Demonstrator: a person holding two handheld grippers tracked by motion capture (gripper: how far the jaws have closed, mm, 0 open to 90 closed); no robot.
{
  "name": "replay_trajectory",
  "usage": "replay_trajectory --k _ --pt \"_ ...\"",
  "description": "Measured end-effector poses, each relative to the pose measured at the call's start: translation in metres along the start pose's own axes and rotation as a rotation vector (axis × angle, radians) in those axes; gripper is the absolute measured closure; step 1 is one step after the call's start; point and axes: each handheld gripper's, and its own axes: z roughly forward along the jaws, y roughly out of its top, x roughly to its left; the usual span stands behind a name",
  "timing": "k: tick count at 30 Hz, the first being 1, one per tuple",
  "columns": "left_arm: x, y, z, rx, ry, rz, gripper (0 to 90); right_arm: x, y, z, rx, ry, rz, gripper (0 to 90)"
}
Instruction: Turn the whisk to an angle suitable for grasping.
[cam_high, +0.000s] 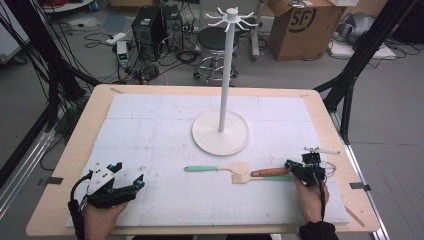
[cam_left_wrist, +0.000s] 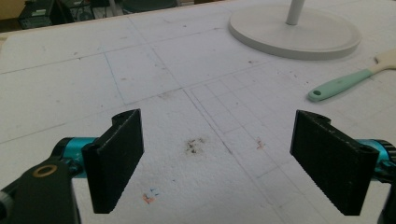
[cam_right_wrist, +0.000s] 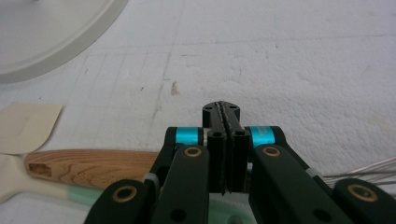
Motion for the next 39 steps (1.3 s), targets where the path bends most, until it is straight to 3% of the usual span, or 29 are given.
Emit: replay_trajectory --k 11,26,36,39 --pt "-0.002 0.0 0.001 0.0 -0.006 0.002 17.9 0.009 -0.013 -0.016 -0.02 0.012 -0.029 89.5" --pt "-0.002 0.001 0.002 -0.003 -0.009 0.003 18.2 0.024 -0.024 -0.005 -0.024 -0.014 -0.071 89.5" --pt "-0.002 0.001 0.001 -0.011 -0.011 0.002 18.8 0.024 -0.022 -0.007 -0.04 -0.001 -0.059 89.5" --pt "-0.002 0.001 0.001 -0.01 -0.01 0.002 18.8 0.024 -0.023 -0.011 -0.067 0.018 -0.068 89.5"
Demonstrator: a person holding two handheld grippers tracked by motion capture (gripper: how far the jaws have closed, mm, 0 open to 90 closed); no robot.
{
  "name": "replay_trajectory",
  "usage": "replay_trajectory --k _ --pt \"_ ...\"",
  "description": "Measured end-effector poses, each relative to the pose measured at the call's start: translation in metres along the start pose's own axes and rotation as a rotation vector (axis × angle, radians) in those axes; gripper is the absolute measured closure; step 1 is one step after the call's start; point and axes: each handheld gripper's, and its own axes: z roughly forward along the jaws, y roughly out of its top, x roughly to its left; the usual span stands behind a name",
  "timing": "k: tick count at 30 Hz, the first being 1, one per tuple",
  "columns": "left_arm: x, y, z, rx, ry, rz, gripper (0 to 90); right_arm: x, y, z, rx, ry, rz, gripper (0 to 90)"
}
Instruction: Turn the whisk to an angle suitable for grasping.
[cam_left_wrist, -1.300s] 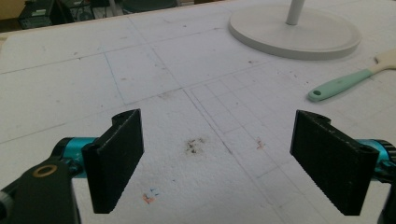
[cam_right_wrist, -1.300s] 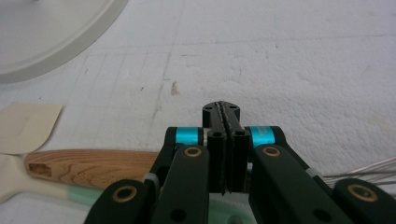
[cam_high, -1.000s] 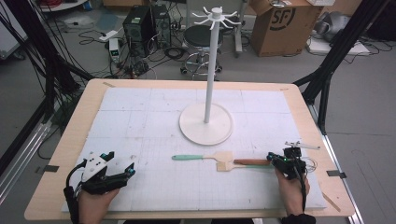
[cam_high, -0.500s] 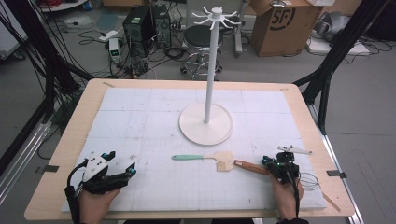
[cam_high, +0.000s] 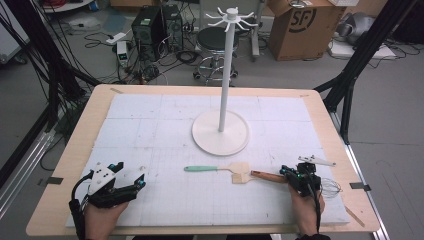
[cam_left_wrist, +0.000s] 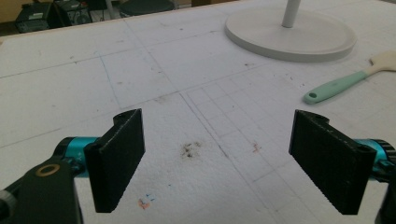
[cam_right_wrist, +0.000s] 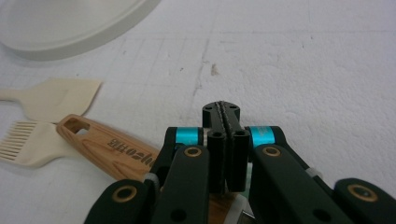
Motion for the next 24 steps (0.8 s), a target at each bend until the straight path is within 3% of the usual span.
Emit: replay_trajectory --k 1,8,10,14,20,24 --pt "0.0 0.0 0.0 0.001 -0.001 0.0 18.8 0.0 0.0 -0.002 -0.008 0.009 -0.002 88.9" --pt "0.0 0.0 0.0 0.005 -0.002 0.003 18.8 -0.006 0.002 -0.018 -0.081 0.079 -0.012 62.1" --pt "0.0 0.0 0.0 0.005 -0.001 0.001 18.8 -0.009 0.003 -0.023 -0.08 0.116 -0.009 54.7" --pt "-0.001 0.0 0.0 0.006 0.001 0.003 18.8 -0.012 0.003 -0.032 -0.093 0.133 -0.022 44.4" --pt "-0.001 0.0 0.0 0.007 0.0 0.005 18.8 -0.015 0.0 -0.039 -0.085 0.158 -0.065 43.4" --pt "-0.001 0.0 0.0 0.005 0.001 0.006 18.8 -0.017 0.0 -0.04 -0.051 0.21 -0.125 42.6"
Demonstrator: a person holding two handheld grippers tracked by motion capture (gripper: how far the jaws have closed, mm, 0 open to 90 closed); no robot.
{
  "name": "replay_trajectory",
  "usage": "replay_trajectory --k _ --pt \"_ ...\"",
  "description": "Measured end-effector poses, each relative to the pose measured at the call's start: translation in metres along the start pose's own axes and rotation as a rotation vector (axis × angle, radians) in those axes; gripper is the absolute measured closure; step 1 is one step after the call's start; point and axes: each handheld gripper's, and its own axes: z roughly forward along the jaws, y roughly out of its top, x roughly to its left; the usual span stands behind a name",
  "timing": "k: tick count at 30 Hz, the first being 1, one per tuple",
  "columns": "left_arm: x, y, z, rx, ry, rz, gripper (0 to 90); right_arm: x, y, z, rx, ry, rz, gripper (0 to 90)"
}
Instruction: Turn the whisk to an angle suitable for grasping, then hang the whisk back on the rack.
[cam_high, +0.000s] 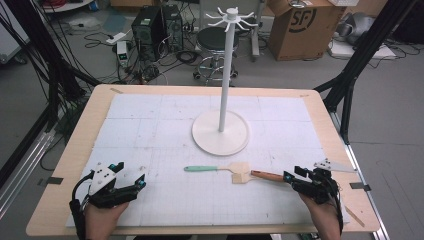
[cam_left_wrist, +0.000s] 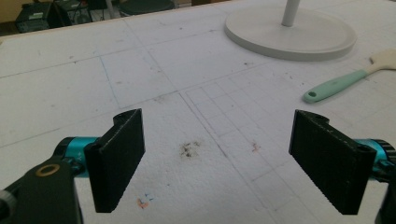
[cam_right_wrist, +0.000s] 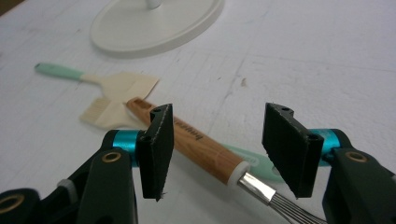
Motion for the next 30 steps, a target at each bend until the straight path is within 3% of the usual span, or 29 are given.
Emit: replay_trajectory --k 3,11,14,18,25,30 --pt "0.0 0.0 0.001 0.004 -0.002 0.0 18.8 -0.004 0.0 0.004 0.064 0.031 -0.043 41.4" --pt "0.0 0.0 0.001 0.001 0.001 -0.003 18.8 -0.017 0.0 0.013 0.125 0.063 -0.029 43.9" --pt "0.001 0.0 0.001 0.003 0.001 -0.002 18.8 -0.014 0.0 0.016 0.165 0.075 -0.06 45.5" --pt "-0.001 0.0 0.001 0.002 -0.002 0.001 18.8 -0.007 0.003 0.02 0.228 0.065 -0.148 47.1" --pt "0.0 0.0 0.0 -0.003 0.001 -0.003 18.8 -0.009 0.004 0.023 0.253 0.064 -0.167 54.5" --pt "-0.001 0.0 0.001 -0.001 -0.004 -0.001 18.8 -0.005 0.002 0.024 0.285 0.071 -0.217 54.8"
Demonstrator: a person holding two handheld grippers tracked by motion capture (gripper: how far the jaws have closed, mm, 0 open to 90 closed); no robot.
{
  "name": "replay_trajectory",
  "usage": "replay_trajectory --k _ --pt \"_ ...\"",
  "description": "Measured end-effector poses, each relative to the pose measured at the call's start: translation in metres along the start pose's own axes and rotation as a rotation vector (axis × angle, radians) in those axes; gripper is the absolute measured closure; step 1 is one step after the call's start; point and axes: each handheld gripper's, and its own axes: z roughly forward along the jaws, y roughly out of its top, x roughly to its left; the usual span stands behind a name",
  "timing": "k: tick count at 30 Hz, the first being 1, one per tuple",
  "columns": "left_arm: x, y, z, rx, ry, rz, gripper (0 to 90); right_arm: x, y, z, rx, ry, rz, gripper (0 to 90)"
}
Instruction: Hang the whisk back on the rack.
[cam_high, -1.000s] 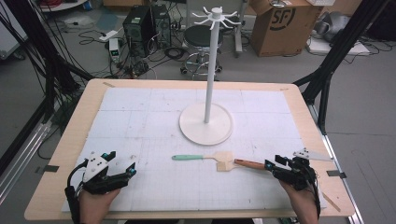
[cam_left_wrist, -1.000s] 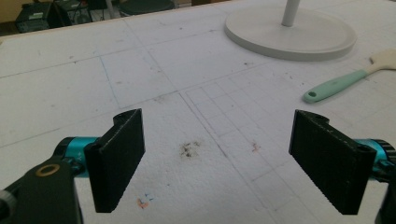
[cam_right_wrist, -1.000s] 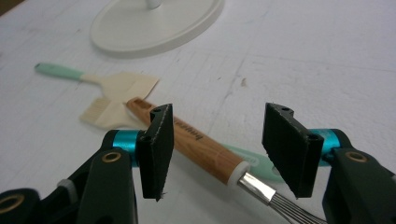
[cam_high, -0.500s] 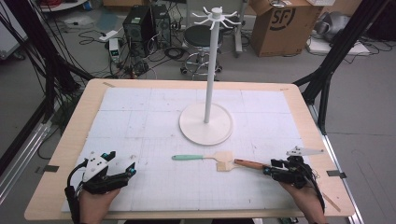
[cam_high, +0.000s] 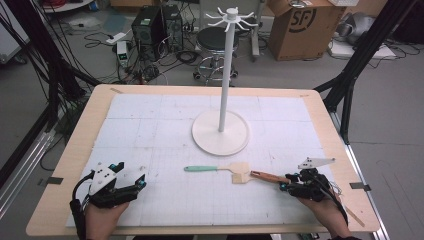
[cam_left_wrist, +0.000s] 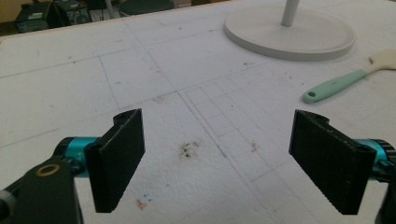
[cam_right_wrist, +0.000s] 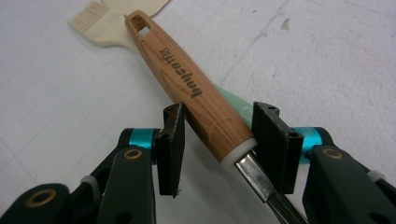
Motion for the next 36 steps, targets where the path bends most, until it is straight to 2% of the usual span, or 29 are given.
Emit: replay_trajectory --k 4,12,14,16,20,23,25,27,31,34,36 --pt "0.0 0.0 0.0 0.001 0.002 0.0 18.8 0.005 0.001 -0.001 0.03 -0.012 -0.038 56.4" --pt "-0.002 0.001 0.0 0.0 0.003 0.005 18.8 0.013 0.006 -0.002 0.114 -0.013 -0.08 59.6" --pt "-0.002 0.001 0.0 -0.002 0.008 0.003 18.8 0.014 0.007 -0.001 0.14 -0.019 -0.092 60.2" --pt "-0.001 0.001 -0.001 -0.001 0.008 0.0 18.8 0.015 0.009 0.003 0.197 -0.017 -0.077 62.1" --pt "-0.001 0.001 0.0 0.0 0.005 0.0 18.8 0.018 0.018 0.005 0.258 -0.033 -0.076 63.3" --pt "-0.001 0.001 0.0 -0.002 0.005 -0.001 18.9 0.02 0.021 0.006 0.289 -0.037 -0.098 66.3" --pt "-0.001 0.001 -0.001 0.0 0.006 -0.002 18.9 0.021 0.023 0.007 0.298 -0.036 -0.109 69.8" --pt "0.0 0.001 -0.001 -0.004 0.006 -0.005 18.9 0.023 0.023 0.007 0.297 -0.032 -0.149 73.8" --pt "0.001 0.001 -0.001 -0.006 0.008 -0.008 19.0 0.021 0.021 0.005 0.273 -0.015 -0.111 73.9" --pt "0.001 0.001 -0.001 0.001 0.005 -0.006 19.0 0.021 0.023 0.0 0.244 0.012 -0.062 74.0" --pt "0.0 0.001 0.0 0.0 0.003 -0.004 19.0 0.023 0.028 -0.004 0.216 0.024 -0.057 73.9"
